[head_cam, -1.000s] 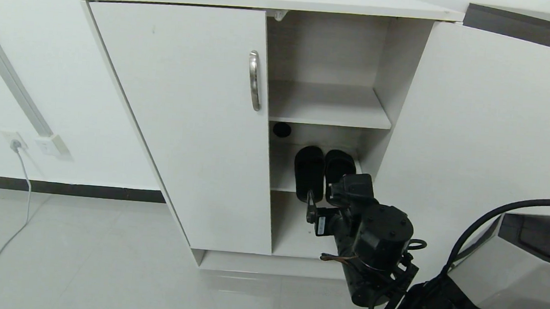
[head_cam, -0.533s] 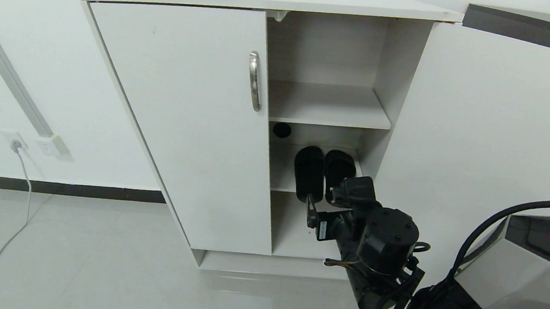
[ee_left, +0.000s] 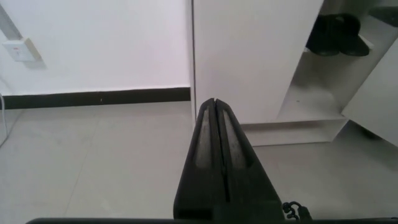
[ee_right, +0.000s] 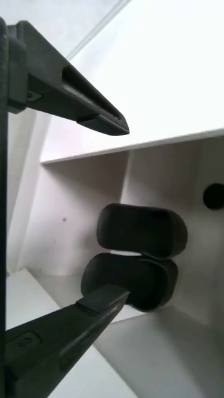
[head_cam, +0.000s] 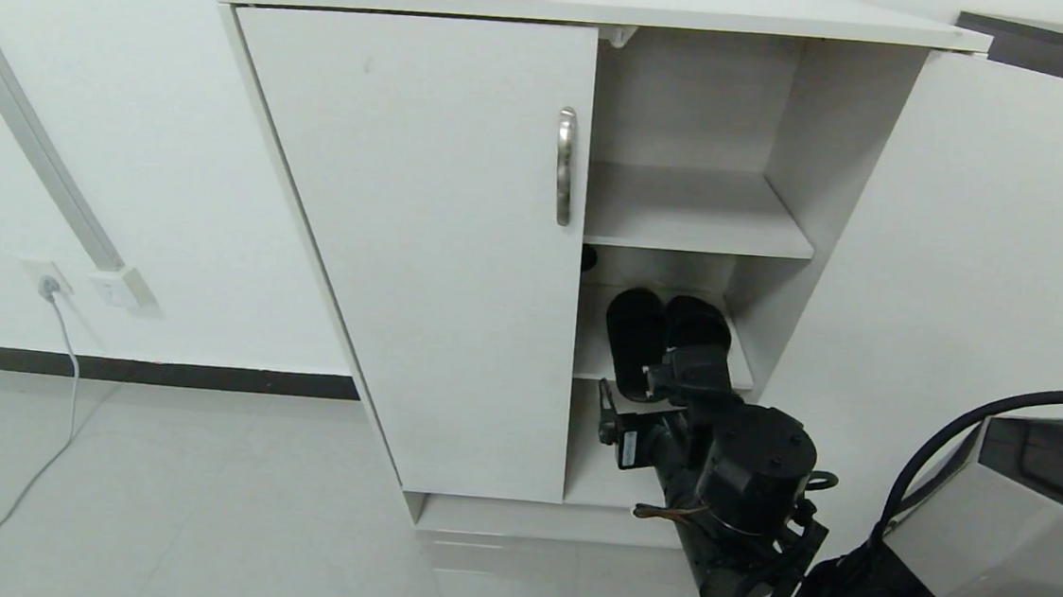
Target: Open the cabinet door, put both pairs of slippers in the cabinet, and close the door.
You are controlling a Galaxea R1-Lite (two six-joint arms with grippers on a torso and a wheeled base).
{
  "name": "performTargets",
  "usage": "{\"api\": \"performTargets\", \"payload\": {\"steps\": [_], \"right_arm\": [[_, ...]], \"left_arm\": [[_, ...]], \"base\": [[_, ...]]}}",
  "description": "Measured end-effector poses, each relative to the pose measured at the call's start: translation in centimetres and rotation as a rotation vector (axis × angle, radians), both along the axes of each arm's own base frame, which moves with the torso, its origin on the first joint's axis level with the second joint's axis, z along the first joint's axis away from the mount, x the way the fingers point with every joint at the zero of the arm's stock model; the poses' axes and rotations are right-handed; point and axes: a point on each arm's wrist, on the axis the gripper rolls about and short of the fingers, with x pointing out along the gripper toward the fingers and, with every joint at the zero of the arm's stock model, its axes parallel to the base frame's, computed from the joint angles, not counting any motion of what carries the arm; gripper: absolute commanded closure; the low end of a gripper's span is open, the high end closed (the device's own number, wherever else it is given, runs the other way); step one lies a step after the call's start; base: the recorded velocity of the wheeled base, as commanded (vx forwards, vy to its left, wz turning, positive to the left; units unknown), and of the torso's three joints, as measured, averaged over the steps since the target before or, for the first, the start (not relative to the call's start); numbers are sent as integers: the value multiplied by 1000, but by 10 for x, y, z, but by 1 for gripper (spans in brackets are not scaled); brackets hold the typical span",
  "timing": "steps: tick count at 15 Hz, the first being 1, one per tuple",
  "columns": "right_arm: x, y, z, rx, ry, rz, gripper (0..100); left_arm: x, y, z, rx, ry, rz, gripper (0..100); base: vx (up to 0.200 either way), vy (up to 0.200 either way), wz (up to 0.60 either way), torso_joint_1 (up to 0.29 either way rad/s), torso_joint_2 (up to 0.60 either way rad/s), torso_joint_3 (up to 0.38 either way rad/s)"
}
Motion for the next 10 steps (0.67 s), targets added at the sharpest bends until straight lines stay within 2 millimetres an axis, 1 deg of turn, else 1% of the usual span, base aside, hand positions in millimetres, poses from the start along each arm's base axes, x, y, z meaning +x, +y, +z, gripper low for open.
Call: {"api": "performTargets", "payload": {"steps": [6,10], "right_arm": [[-3,-2,-4,-15,4,29,0],[-5,-5,-4,-45,-24,49,0]], "left_arm": [[0,0,0,0,0,0,100],[0,0,0,0,0,-2,100]], "base": [[0,200,0,3,2,3],[0,200,0,5,4,2]]}}
